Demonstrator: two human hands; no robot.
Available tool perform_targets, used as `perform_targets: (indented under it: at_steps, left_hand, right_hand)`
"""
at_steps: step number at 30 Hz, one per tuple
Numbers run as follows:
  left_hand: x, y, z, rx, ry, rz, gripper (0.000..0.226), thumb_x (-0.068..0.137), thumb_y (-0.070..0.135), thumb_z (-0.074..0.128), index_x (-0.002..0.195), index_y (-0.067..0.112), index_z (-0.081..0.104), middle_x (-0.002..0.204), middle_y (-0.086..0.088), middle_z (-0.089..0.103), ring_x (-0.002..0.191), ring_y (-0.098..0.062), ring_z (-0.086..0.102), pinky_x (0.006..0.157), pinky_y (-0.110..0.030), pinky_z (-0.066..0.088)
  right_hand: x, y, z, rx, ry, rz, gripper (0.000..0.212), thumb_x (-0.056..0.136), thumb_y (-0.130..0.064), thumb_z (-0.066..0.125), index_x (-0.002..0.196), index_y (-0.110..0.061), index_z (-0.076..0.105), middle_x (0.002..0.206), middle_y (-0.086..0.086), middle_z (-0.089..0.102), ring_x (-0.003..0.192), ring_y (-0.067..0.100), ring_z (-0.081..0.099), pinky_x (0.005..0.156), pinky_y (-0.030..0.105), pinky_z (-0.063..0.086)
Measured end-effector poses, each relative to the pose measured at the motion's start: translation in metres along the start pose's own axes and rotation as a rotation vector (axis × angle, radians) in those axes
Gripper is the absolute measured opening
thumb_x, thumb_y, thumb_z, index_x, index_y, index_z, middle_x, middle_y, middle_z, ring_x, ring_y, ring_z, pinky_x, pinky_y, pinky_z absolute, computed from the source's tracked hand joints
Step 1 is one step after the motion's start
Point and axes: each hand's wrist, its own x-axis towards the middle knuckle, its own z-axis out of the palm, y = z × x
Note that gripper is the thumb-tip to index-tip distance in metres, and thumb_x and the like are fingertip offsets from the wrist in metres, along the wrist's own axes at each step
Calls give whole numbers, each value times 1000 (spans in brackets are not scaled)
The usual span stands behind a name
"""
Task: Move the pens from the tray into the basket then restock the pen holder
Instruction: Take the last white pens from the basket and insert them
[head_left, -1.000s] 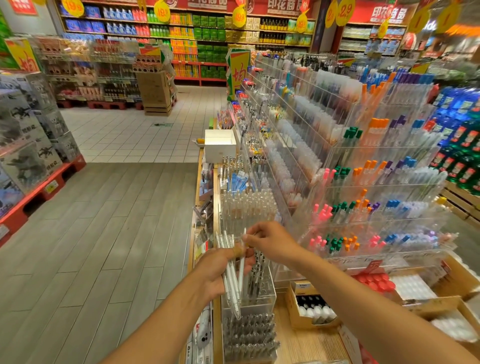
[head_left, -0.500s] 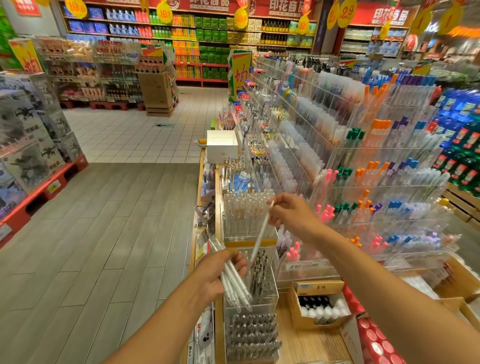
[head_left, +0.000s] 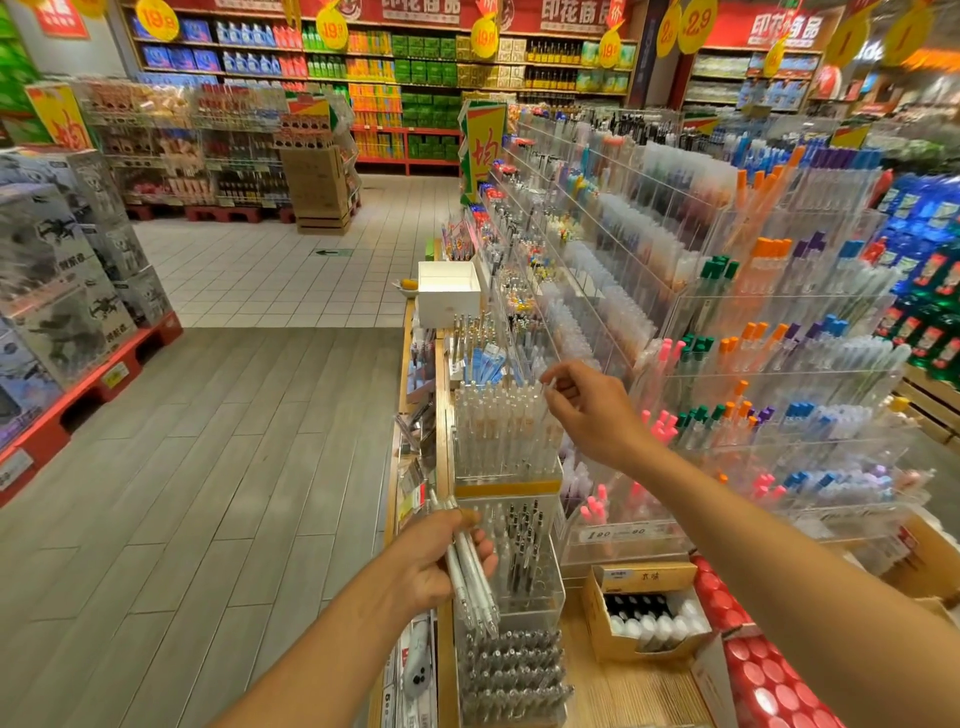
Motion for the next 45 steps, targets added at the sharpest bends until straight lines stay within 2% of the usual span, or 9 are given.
perform_targets:
  at_steps: [4,11,20,24,28,33,37,40,45]
  left_hand:
    - [-5,2,2,12,-13,27,12,98,3,54,97,-7,61,68,-19,65,62,-26,65,53,-38,60]
    - [-6,7,6,29,-47,64,19,98,4,56,101,-12,66,74,-20,71,58,-24,70,54,-34,61]
    - [-2,9,7,-3,-83,118,22,97,5,57,98,-13,70,85,-21,74,61,-21,71,56,-31,61]
    - [-4,10,10,-6,-113,145,25,96,8,60,90,-12,73,78,-22,71,58,-23,70,52,-30,60]
    - [-6,10,14,19,-170,174,22,96,11,60,101,-10,67,76,-18,67,60,-22,66,55,-30,58]
    - [-10,6,20,20,-229,227,31,94,8,62,119,-10,60,82,-17,69,64,-23,67,56,-32,58]
    - [-14,7,19,-6,-276,219,26,85,14,69,99,-8,69,79,-18,70,62,-23,70,55,-31,60]
    - [-17,8,18,10,-316,224,21,79,17,72,80,-3,78,82,-19,70,64,-24,70,58,-32,61]
    - [-18,10,20,24,-340,223,28,83,23,69,86,-4,76,82,-18,68,66,-24,69,59,-32,61]
  right_hand:
    - [5,-1,-2,-33,-40,27,11,96,-17,55,103,-25,58,81,0,62,70,12,57,64,25,50]
    - [7,2,7,-345,-160,-121,17,95,-22,57,103,-16,71,95,-2,55,93,14,48,84,29,41]
    - [9,4,5,-415,-190,-99,21,93,-32,60,111,-24,66,97,-7,44,101,15,37,84,26,26]
    - [-11,-8,11,-236,-26,-128,13,91,-28,64,103,-25,64,87,-14,55,84,6,47,74,19,32]
    - [-32,-17,34,29,-323,134,6,93,-26,63,98,-25,63,82,-11,62,71,3,57,62,18,44]
    - [-39,-18,41,426,-469,293,15,95,-23,60,91,-11,69,73,1,68,67,10,63,67,27,52]
    - [-37,-13,34,717,-558,417,13,96,-19,59,102,-11,66,71,-5,59,62,8,45,60,23,34]
    - [-38,-12,35,848,-518,454,11,92,-13,61,102,-12,65,80,1,57,69,14,44,70,29,34]
    - [-37,-17,34,1023,-510,418,13,89,-13,63,97,-9,54,85,6,62,67,15,50,72,32,42]
